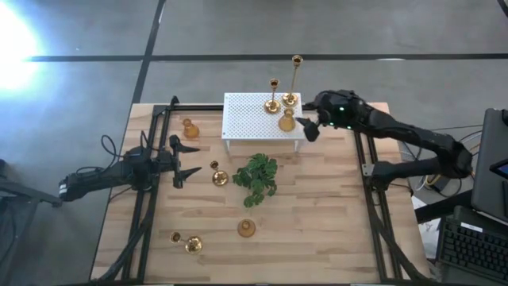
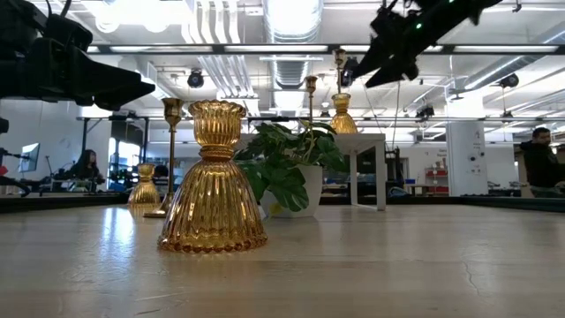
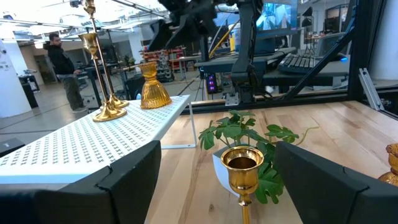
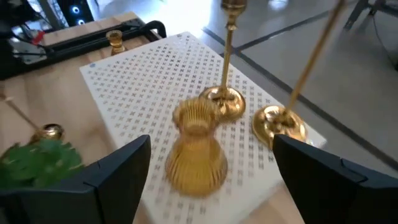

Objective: Pick & Place candle stick holders
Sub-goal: Align the small gold candle holder with the other small gold candle holder on the shelf

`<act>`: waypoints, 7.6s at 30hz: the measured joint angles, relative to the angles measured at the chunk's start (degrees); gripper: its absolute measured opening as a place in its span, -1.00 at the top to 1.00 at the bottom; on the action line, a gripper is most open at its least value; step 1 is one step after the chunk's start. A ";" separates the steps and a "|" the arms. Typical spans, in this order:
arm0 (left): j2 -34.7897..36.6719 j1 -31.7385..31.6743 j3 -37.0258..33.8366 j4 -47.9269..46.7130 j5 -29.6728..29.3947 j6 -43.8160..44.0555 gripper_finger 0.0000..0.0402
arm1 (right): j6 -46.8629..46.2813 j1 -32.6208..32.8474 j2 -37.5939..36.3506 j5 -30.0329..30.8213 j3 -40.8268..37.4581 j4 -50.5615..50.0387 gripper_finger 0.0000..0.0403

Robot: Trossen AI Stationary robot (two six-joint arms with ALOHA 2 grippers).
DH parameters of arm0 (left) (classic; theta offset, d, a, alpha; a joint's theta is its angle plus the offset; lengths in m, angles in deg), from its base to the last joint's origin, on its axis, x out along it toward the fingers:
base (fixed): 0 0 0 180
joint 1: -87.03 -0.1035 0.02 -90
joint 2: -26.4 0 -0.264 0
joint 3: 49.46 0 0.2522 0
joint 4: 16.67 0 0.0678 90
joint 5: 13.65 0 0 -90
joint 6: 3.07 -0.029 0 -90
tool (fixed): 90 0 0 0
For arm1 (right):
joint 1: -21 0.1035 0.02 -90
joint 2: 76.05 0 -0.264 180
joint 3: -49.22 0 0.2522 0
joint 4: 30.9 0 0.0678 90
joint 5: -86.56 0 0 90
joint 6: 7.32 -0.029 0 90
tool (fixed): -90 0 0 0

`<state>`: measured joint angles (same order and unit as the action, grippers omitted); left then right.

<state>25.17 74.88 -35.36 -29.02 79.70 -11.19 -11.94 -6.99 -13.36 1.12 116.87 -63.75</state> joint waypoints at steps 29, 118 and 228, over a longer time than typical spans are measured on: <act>0.00 0.02 0.00 0.00 -0.02 0.00 -0.59 | -25.56 44.02 -4.70 11.84 -6.38 -10.71 -0.46; -0.01 0.01 0.00 4.70 -0.72 8.04 -0.59 | 5.68 31.69 -59.92 1.48 -53.37 20.61 0.96; -37.60 0.87 0.33 17.46 1.78 16.83 -0.57 | 5.70 31.69 -59.90 1.48 -53.33 20.61 0.96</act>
<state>-12.43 75.76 -35.03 -11.56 81.48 5.64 -6.24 24.71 -73.26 2.60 63.54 -43.14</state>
